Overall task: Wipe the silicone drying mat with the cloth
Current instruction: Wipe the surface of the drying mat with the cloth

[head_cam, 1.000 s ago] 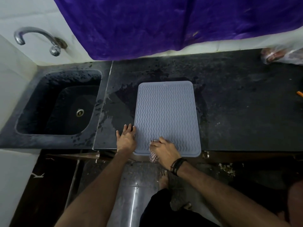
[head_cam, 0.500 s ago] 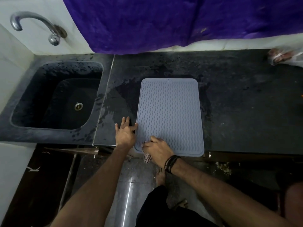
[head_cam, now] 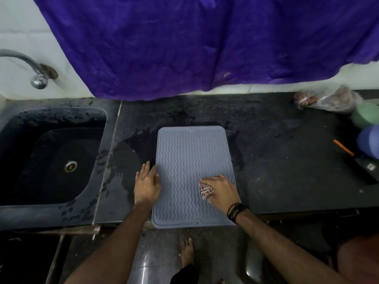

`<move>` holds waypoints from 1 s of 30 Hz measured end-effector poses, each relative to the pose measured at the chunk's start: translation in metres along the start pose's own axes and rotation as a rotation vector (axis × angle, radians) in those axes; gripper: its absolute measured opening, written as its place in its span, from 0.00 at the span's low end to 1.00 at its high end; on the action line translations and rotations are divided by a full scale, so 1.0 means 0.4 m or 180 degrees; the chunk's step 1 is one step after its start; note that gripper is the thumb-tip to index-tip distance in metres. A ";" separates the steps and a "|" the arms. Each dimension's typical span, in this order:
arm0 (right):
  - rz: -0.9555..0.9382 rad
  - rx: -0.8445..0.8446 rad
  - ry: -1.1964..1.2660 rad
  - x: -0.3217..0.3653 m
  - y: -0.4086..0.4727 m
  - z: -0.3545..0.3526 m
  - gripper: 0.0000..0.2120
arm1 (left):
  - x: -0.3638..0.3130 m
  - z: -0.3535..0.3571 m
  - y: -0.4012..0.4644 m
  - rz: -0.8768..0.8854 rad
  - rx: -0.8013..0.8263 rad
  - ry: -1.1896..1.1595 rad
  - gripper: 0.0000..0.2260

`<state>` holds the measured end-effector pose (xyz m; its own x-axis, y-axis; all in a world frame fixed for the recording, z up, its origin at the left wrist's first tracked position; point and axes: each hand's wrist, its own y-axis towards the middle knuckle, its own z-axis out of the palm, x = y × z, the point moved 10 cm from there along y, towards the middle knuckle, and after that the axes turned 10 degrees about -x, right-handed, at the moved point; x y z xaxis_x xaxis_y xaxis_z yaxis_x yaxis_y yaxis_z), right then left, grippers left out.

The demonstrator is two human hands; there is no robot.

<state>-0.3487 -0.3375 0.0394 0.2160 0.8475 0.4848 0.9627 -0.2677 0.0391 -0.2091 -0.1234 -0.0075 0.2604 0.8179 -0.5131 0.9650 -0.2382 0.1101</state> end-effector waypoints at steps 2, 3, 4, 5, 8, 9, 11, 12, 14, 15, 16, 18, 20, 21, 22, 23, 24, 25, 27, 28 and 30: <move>0.0087 -0.0062 -0.0050 -0.019 0.027 -0.002 0.21 | -0.005 0.015 0.028 0.0005 0.0069 0.0064 0.20; 0.0093 -0.0063 -0.0097 -0.019 0.046 -0.001 0.21 | -0.006 0.023 0.041 0.0014 0.0119 0.0123 0.20; 0.0087 -0.0060 -0.0146 -0.016 0.065 0.003 0.21 | -0.005 0.033 0.051 0.0021 0.0176 0.0178 0.21; 0.0079 -0.0062 -0.0186 -0.012 0.084 0.008 0.22 | -0.005 0.043 0.062 0.0026 0.0234 0.0208 0.21; -0.0008 0.0171 -0.0297 0.011 0.117 0.052 0.21 | -0.002 0.067 0.087 0.0054 0.0429 0.0272 0.22; -0.0057 0.0334 -0.0380 0.017 0.120 0.072 0.21 | -0.003 0.071 0.096 0.0089 0.0476 0.0297 0.22; -0.0105 0.0590 -0.0502 0.027 0.119 0.103 0.20 | -0.002 0.072 0.110 0.0153 0.0531 0.0303 0.22; -0.0090 0.0622 -0.0485 0.030 0.118 0.109 0.20 | -0.001 0.068 0.119 0.0175 0.0510 0.0299 0.22; -0.0112 0.0612 -0.0361 0.053 0.120 0.116 0.21 | 0.011 0.058 0.140 0.0165 0.0468 0.0350 0.22; -0.0179 0.0591 -0.0288 0.075 0.123 0.122 0.22 | 0.019 0.058 0.150 0.0165 0.0504 0.0430 0.22; -0.0258 0.0566 -0.0212 0.101 0.124 0.130 0.23 | 0.025 0.060 0.157 0.0195 0.0561 0.0519 0.22; -0.0434 0.0541 -0.0125 0.163 0.125 0.154 0.24 | 0.034 0.066 0.164 0.0316 0.0650 0.0629 0.23; -0.0679 0.0559 -0.0224 0.227 0.124 0.190 0.25 | 0.043 0.067 0.166 0.0420 0.0695 0.0669 0.23; -0.0796 0.0568 -0.0359 0.251 0.121 0.208 0.25 | 0.048 0.066 0.165 0.0463 0.0696 0.0664 0.23; -0.0883 0.0565 -0.0506 0.268 0.113 0.221 0.25 | 0.052 0.065 0.166 0.0503 0.0679 0.0637 0.23; -0.0929 0.0550 -0.0609 0.278 0.104 0.230 0.25 | 0.056 0.064 0.166 0.0532 0.0664 0.0591 0.22; -0.0955 0.0524 -0.0652 0.282 0.094 0.234 0.25 | 0.057 0.063 0.167 0.0557 0.0650 0.0541 0.22; -0.1011 0.0516 -0.0651 0.283 0.083 0.236 0.25 | 0.059 0.064 0.167 0.0566 0.0639 0.0497 0.22; -0.1246 0.0582 -0.0699 0.288 0.054 0.240 0.25 | 0.060 0.067 0.165 0.0541 0.0617 0.0438 0.22; -0.1387 0.0658 -0.0741 0.291 0.040 0.243 0.25 | 0.062 0.068 0.164 0.0521 0.0598 0.0420 0.22; -0.1612 0.0779 -0.0753 0.300 0.029 0.242 0.25 | 0.062 0.070 0.164 0.0500 0.0554 0.0401 0.22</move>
<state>-0.2960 -0.1944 0.0135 -0.2750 0.9283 0.2501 0.9587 0.2844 -0.0015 -0.1403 -0.1331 -0.0368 0.4190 0.8200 -0.3900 0.8952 -0.4450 0.0263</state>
